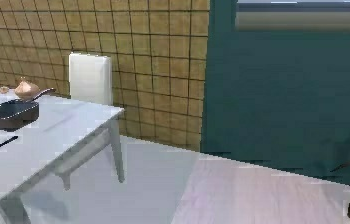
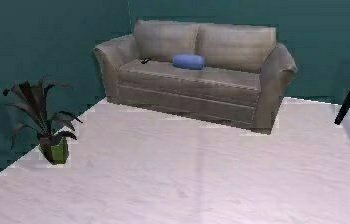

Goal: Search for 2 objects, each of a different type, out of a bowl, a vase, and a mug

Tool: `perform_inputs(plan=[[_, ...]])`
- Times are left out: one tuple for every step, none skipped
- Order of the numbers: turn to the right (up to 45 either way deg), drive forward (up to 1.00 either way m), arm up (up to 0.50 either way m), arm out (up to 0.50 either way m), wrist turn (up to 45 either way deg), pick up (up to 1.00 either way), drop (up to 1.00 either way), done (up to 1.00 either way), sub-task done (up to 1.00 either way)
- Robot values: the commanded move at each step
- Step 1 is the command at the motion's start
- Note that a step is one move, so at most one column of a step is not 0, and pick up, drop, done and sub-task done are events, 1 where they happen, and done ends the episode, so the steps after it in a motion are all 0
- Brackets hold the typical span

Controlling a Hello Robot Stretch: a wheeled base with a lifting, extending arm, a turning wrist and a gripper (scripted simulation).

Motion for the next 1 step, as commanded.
perform_inputs(plan=[[-3.0, 0.00, 0.00, 0.00, 0.0, 0.00, 0.00, 0.00, 0.00]])
